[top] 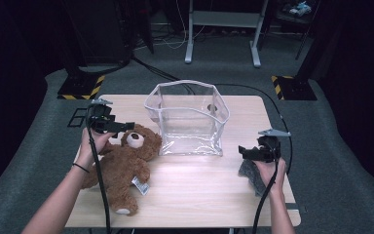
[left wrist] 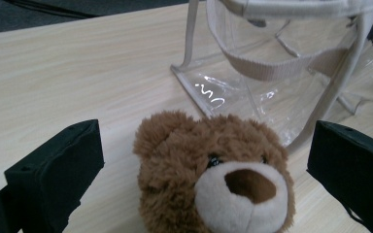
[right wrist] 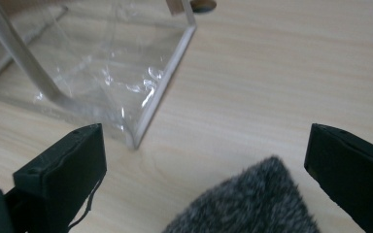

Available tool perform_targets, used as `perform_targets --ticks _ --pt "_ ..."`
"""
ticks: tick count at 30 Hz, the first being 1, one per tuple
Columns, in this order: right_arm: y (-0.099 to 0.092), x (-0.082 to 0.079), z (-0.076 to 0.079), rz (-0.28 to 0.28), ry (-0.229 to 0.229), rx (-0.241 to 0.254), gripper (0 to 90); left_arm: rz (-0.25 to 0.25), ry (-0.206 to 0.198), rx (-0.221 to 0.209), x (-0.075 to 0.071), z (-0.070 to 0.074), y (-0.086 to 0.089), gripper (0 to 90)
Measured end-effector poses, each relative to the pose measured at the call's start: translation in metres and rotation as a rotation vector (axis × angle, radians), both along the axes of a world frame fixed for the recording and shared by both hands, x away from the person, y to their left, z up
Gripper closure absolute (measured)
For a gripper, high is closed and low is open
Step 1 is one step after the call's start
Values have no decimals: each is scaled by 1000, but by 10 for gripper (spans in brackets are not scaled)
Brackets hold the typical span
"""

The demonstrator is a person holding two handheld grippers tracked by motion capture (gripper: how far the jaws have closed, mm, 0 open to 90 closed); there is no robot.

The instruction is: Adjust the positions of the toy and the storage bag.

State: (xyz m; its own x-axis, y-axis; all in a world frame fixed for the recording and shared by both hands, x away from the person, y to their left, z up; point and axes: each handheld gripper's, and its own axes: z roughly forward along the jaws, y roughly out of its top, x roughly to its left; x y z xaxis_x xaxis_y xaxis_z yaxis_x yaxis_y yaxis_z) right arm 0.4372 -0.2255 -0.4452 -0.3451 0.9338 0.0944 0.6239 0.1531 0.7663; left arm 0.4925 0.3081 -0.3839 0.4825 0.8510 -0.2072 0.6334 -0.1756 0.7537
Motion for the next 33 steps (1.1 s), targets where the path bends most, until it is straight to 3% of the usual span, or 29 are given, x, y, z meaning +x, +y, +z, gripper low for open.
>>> perform_targets --ticks 4,7,15,25,33 --pt "-3 -7 -22 -5 23 -23 0 -27 11 -14 -11 -5 -1 0" --pt "-7 -10 -33 -20 43 -17 0 -41 32 0 -15 -10 -5 0" --pt "-7 -11 -49 -31 57 -50 0 -61 67 57 -23 -28 -17 0" --pt "-7 -11 -72 -33 68 -49 0 -85 116 140 -28 -46 -20 0" --pt "-14 -14 -75 -57 35 7 14 -66 122 233 -33 -59 -25 13"
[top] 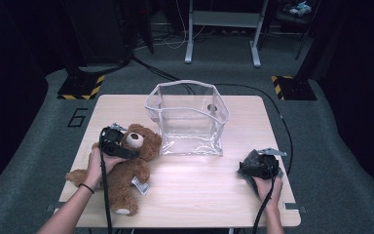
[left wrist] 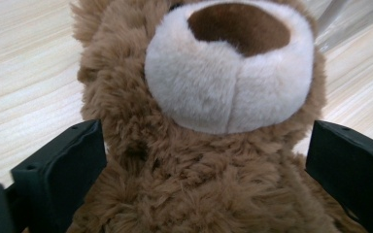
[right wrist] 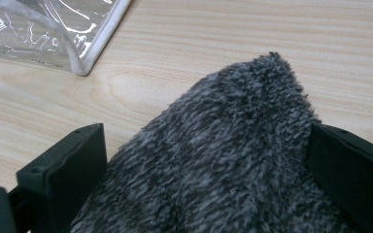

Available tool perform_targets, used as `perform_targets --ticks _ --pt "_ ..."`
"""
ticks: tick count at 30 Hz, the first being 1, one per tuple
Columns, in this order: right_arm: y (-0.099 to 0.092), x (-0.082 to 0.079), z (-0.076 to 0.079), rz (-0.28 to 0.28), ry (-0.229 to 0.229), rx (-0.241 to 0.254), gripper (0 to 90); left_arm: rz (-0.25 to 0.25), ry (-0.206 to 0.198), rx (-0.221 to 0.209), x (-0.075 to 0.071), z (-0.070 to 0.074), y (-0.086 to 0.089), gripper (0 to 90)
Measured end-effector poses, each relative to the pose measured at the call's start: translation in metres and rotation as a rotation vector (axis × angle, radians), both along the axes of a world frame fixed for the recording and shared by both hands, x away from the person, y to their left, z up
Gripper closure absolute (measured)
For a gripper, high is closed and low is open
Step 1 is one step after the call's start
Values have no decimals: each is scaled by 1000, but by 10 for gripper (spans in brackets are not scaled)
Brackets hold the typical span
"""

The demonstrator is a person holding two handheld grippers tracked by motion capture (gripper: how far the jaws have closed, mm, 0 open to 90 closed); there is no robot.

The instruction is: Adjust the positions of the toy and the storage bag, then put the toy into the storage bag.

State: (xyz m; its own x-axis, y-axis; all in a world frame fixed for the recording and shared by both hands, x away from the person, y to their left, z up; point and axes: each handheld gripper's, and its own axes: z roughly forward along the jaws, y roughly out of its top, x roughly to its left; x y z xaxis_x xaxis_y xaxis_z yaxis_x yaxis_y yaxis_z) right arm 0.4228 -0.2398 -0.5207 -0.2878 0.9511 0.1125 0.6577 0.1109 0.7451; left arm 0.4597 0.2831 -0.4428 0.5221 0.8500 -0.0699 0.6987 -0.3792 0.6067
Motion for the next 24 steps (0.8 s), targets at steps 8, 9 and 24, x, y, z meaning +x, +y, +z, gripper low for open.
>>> perform_targets --ticks 8,9,24 --pt "1 -1 0 -3 -8 -9 21 -18 17 84 4 -10 -1 79" --pt "1 -2 0 -8 -5 -6 21 -17 26 88 4 -11 -1 79" --pt "2 -2 -1 0 -18 -24 29 -36 175 125 22 -16 -5 0"
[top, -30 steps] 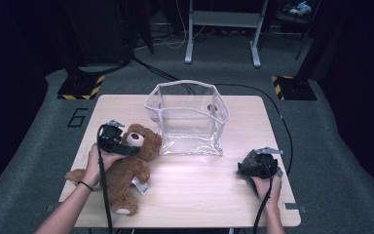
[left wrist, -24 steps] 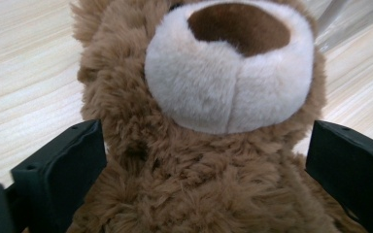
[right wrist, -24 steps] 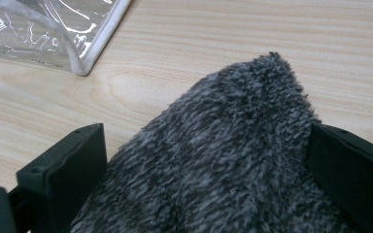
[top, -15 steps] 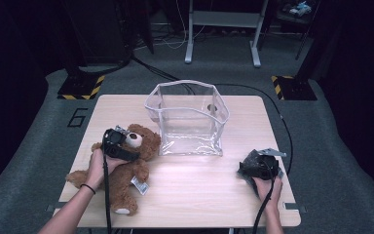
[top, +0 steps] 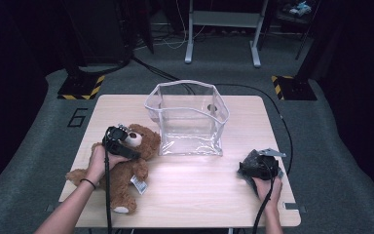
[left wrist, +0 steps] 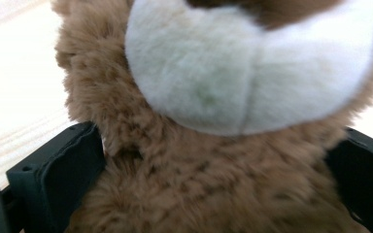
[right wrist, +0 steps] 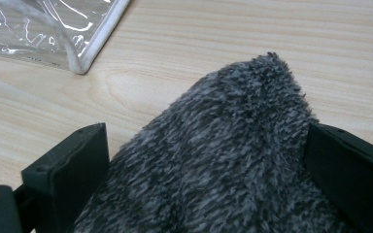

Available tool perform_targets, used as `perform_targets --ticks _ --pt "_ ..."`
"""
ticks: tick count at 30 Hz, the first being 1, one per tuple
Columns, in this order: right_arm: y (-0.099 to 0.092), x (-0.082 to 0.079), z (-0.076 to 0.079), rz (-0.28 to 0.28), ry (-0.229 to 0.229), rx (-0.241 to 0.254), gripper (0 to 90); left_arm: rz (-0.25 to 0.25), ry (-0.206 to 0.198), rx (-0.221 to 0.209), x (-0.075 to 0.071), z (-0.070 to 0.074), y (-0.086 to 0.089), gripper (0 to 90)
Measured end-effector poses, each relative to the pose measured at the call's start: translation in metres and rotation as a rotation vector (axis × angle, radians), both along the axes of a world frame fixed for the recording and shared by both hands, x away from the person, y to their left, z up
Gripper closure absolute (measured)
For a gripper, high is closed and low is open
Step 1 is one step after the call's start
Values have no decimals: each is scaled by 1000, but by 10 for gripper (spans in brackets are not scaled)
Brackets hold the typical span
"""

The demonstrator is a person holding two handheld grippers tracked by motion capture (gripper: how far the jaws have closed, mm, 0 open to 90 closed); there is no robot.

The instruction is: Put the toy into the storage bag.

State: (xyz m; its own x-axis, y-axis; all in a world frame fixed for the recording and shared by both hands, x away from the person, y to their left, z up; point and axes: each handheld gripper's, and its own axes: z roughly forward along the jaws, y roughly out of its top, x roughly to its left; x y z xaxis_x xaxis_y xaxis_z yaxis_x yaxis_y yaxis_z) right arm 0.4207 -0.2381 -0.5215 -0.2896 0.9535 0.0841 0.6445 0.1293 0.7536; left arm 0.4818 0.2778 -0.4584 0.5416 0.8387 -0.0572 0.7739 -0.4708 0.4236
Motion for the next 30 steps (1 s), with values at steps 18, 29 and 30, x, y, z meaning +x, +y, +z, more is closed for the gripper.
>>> perform_targets --ticks 18,29,30 --pt "0 -2 0 -10 -18 3 49 -5 -22 -65 -7 -23 0 270" --pt "1 -2 0 -15 -12 4 48 44 -108 -154 -18 -22 9 378" --pt "1 -2 0 -18 -8 1 50 45 -109 -160 -19 -21 11 380"
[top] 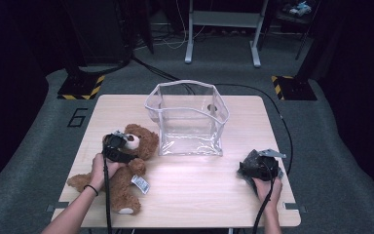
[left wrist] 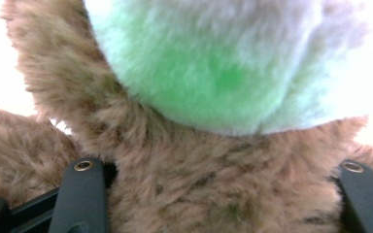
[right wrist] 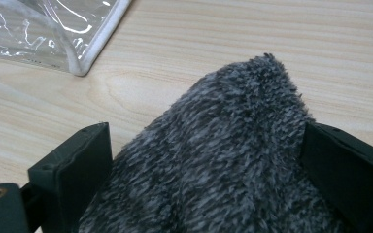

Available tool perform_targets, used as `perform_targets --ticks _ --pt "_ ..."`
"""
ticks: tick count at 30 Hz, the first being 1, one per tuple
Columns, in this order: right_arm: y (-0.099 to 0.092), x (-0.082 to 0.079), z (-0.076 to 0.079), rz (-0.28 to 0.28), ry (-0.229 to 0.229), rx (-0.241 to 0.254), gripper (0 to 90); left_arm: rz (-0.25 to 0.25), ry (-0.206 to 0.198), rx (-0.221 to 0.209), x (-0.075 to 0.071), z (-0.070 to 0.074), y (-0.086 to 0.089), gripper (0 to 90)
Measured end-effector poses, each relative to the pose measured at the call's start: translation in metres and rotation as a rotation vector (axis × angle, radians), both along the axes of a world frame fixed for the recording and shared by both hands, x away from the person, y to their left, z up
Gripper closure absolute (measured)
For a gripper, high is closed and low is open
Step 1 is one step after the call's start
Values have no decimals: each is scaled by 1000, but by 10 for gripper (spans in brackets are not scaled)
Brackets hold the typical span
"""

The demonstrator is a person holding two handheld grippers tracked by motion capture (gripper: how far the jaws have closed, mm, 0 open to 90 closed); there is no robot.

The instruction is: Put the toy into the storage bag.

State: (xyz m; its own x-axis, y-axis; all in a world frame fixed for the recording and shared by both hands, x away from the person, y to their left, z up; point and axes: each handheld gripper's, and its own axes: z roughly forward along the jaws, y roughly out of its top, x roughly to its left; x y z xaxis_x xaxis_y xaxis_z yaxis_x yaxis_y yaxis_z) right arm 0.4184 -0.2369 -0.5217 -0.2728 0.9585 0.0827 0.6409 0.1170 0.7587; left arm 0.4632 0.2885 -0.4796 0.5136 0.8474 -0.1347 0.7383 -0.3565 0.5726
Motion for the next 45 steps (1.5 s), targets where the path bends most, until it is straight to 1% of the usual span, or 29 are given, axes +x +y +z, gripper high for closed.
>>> perform_targets --ticks 1,3,6,7,9,10,11,12,13,14,16,18,19,22,23,25,29,30,32,34,35,36,37,38,40,41,42,43,45 --pt "0 0 0 9 -4 -9 53 14 2 -20 -1 0 1 381" --pt "1 0 0 4 -1 -9 53 13 -11 -27 -1 2 5 384" --pt "0 0 0 0 -7 4 56 27 -20 -45 -2 5 11 393" --pt "-1 0 0 6 -10 3 56 33 -17 -51 -3 6 13 397" --pt "-1 0 0 5 -11 9 58 36 -43 -52 -4 8 17 404" --pt "-1 0 0 5 -11 9 58 36 -43 -52 -4 8 17 411" --pt "-1 -1 0 -1 -7 17 58 55 -57 -64 -7 10 18 413" --pt "-2 -1 0 2 -10 16 59 63 -73 -66 -8 10 19 415" --pt "-2 -1 0 1 -8 17 59 73 -74 -79 -10 12 21 417" --pt "-2 -1 0 1 -8 17 59 73 -74 -79 -10 12 21 419" --pt "-2 0 0 4 -14 21 60 87 -104 -86 -14 17 23 422" --pt "-2 0 0 4 -14 23 60 86 -100 -88 -15 19 24 423" --pt "-3 0 0 4 -14 23 60 95 -112 -93 -17 22 25 425" --pt "-3 0 0 4 -14 23 60 100 -121 -94 -18 24 26 428" --pt "-3 0 0 4 -14 23 60 101 -126 -88 -18 25 27 430" --pt "-3 0 0 6 -12 25 59 119 -134 -104 -20 28 28 433" --pt "-3 0 0 4 -12 25 59 120 -142 -105 -21 32 31 438" --pt "-3 0 0 6 -12 26 60 131 -159 -109 -22 35 32 439" --pt "-3 0 0 5 -12 25 60 133 -160 -112 -22 37 33 442" --pt "-3 0 0 4 -12 25 60 130 -187 -113 -23 42 36 447" --pt "-3 0 0 4 -12 25 60 130 -187 -113 -23 42 36 449" --pt "-3 0 0 6 -11 25 60 128 -193 -111 -23 44 38 449" --pt "-3 0 0 8 -11 23 60 137 -210 -112 -23 45 38 451" --pt "-3 0 0 6 -12 26 60 138 -214 -109 -23 48 40 455" --pt "-3 0 0 4 -12 25 60 140 -222 -113 -24 49 41 457" --pt "-3 0 0 4 -12 25 60 150 -242 -122 -24 52 42 460" --pt "-3 0 0 4 -12 25 60 150 -242 -122 -24 52 42 463" --pt "-3 0 0 4 -12 25 60 152 -263 -124 -24 55 44 464" --pt "-3 0 0 4 -13 22 60 163 -285 -131 -25 58 45 464"
